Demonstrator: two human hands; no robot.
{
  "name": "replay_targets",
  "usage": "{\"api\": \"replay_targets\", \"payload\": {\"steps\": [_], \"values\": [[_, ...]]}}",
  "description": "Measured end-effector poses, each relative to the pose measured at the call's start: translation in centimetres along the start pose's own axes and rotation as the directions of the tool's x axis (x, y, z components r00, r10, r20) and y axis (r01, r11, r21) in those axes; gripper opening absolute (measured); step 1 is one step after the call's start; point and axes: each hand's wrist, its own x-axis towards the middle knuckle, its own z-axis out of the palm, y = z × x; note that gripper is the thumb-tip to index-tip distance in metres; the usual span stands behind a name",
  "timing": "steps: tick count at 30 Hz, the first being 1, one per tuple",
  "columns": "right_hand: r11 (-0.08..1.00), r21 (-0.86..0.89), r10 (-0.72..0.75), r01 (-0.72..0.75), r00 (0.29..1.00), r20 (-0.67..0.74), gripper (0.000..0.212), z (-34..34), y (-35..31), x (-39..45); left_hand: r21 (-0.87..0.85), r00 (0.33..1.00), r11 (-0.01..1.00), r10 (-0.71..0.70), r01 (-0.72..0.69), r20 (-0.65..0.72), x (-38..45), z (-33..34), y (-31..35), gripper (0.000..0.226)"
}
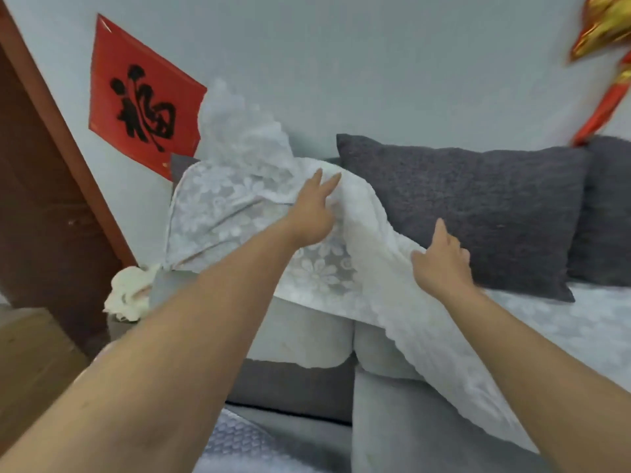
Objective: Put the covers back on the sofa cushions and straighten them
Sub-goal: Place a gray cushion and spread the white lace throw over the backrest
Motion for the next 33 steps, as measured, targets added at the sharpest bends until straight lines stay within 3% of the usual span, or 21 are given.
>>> {"api": "replay_targets", "payload": {"steps": [3,5,9,11,16,20,22,24,26,27,29,31,33], "values": [[0.995,-0.081,-0.055,0.057,0.998,0.028,0.062,0.4,5.2,-1.4,0.013,0.996,1.0,-0.024,0.025,-0.085,-4.8,6.6,-3.0,0.075],[0.999,-0.046,0.012,-0.006,0.991,0.132,0.057,1.1,9.1,-2.5,-0.057,0.98,0.985,-0.17,0.165,-0.099,-7.6,10.1,-5.3,0.072],[0.963,0.011,0.25,-0.27,0.905,0.344,0.057,4.1,18.0,-5.7,-0.057,0.877,0.884,-0.451,0.465,0.166,-12.5,16.7,-9.6,0.074],[0.914,-0.004,0.372,-0.405,0.835,0.405,0.055,5.8,22.9,-7.6,-0.095,0.833,0.838,-0.51,0.537,0.214,-14.4,19.5,-10.2,0.069],[0.744,0.049,0.565,-0.667,0.666,0.488,0.044,9.7,33.4,-11.6,-0.135,0.718,0.712,-0.646,0.689,0.259,-17.7,25.3,-9.2,0.07],[0.601,0.121,0.641,-0.79,0.567,0.517,0.041,14.1,37.2,-12.6,-0.005,0.645,0.686,-0.681,0.727,0.348,-21.3,31.3,-10.5,0.06],[0.481,0.213,0.638,-0.85,0.506,0.58,0.032,18.1,38.8,-13.7,0.086,0.572,0.641,-0.73,0.762,0.374,-23.9,35.3,-12.5,0.055],[0.295,0.376,0.619,-0.878,0.476,0.625,0.031,20.9,39.9,-14.5,0.122,0.501,0.589,-0.763,0.799,0.409,-26.4,38.9,-15.0,0.058],[0.067,0.563,0.631,-0.823,0.472,0.616,0.025,21.5,41.0,-13.6,0.126,0.462,0.565,-0.766,0.815,0.446,-27.6,40.2,-16.0,0.07],[-0.035,0.65,0.65,-0.759,0.477,0.591,0.019,21.2,42.4,-12.8,0.104,0.467,0.566,-0.759,0.818,0.454,-27.7,41.0,-15.9,0.064],[-0.219,0.791,0.665,-0.571,0.506,0.549,0.011,19.1,45.0,-10.7,0.058,0.516,0.591,-0.744,0.804,0.424,-26.1,41.6,-15.4,0.043],[-0.384,0.857,0.687,-0.344,0.515,0.514,0.021,16.8,47.7,-8.6,-0.042,0.579,0.617,-0.711,0.786,0.398,-23.2,41.5,-14.2,0.059],[-0.456,0.864,0.674,-0.214,0.551,0.492,0.036,14.2,49.6,-6.5,-0.169,0.654,0.648,-0.647,0.743,0.393,-19.8,40.5,-12.2,0.071]]}}
